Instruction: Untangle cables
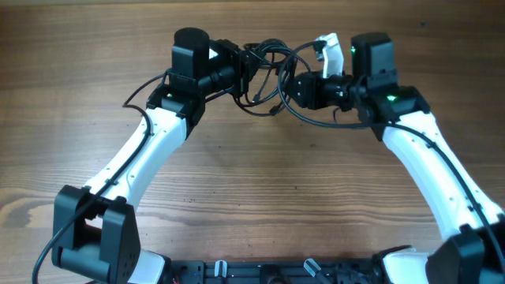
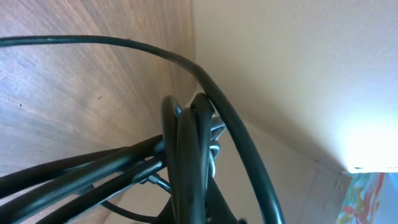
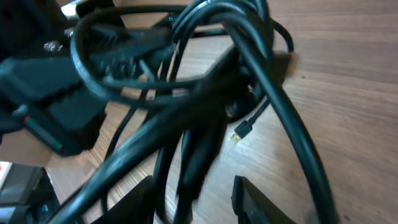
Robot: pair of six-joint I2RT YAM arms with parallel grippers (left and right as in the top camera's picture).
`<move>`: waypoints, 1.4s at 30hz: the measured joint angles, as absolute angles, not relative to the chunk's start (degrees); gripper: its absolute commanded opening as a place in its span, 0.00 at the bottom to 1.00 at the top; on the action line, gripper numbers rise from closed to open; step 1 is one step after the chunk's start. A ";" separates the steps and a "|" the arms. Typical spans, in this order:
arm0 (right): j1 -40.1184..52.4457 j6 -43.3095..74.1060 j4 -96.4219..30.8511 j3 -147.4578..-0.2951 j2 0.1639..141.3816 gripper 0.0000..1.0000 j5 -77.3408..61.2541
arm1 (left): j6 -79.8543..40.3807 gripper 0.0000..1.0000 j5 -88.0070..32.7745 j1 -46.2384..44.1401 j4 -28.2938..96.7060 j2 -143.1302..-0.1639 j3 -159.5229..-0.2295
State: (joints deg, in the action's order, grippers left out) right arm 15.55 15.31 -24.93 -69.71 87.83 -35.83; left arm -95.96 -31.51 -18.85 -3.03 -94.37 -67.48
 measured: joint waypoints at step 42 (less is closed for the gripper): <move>3.44 21.45 -29.41 -72.25 87.99 0.65 -49.82 | -79.20 0.04 -43.35 -6.90 -3.27 -94.50 -67.48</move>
